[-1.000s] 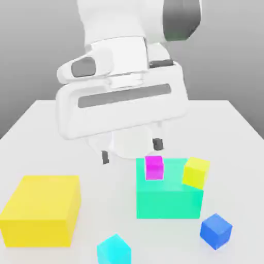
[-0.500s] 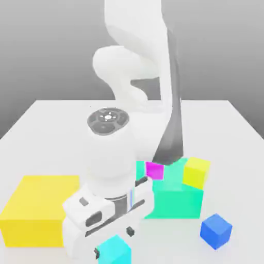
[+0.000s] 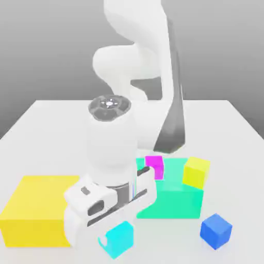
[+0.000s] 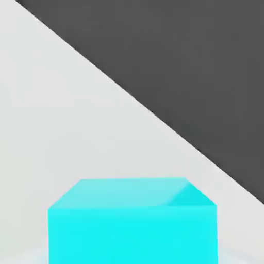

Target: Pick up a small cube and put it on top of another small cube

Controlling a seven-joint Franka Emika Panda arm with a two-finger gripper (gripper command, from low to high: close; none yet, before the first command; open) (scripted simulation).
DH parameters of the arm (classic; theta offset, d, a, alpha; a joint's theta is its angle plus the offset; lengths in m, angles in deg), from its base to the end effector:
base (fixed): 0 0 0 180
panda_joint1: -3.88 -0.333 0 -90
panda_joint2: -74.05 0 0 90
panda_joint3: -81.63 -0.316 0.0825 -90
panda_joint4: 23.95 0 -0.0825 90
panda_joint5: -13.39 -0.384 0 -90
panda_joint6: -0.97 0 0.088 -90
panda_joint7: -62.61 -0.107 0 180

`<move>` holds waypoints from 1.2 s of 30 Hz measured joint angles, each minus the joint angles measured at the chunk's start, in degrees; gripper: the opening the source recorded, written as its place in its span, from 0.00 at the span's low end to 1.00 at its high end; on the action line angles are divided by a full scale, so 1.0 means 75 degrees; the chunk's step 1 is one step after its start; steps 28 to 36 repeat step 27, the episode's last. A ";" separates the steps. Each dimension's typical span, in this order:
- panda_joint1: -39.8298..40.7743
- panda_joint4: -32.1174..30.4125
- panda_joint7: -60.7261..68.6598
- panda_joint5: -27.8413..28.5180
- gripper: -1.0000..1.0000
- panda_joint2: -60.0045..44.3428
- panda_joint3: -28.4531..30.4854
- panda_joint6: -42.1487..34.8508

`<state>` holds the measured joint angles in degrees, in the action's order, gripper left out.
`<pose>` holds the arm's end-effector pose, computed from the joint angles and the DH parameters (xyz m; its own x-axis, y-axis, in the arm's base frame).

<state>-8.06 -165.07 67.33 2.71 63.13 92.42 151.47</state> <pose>0.4789 0.0027 0.2194 0.9981 -0.0573 -0.0206 -0.0584 -0.9968 -0.0544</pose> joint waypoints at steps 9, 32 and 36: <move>-0.1079 -0.1084 -0.0673 0.0050 0.00 0.2341 -0.0751 -0.1293; -0.1481 -0.2780 -0.2063 0.1005 1.00 0.3920 -0.2167 -0.0940; -0.1481 -0.2780 -0.2063 0.1005 1.00 0.3920 -0.2167 -0.0940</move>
